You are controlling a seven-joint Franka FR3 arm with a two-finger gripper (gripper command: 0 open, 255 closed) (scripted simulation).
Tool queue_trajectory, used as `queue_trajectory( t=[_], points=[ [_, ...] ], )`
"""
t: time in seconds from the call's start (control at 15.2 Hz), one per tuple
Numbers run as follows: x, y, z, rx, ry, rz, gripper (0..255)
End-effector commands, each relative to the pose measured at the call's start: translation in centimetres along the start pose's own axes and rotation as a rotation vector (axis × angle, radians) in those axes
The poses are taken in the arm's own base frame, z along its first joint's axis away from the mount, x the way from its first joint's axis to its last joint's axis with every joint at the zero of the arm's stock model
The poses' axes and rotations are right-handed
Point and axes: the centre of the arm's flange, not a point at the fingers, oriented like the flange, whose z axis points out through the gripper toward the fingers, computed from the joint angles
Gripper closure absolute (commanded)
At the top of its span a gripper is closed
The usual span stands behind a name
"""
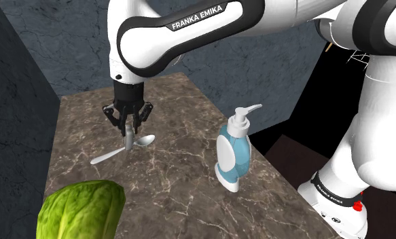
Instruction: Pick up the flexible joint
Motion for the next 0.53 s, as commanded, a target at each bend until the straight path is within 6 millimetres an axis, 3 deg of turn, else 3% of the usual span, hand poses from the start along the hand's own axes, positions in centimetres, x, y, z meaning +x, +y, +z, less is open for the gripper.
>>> queue_trajectory(
  t=[0.0,0.33,0.46],
  points=[
    [0.0,0.1,0.1,-0.001,-0.001,0.001,255],
    [0.1,0.0,0.0,-0.002,-0.001,0.001,255],
    [0.0,-0.2,-1.0,-0.002,-0.001,0.001,255]
  ],
)
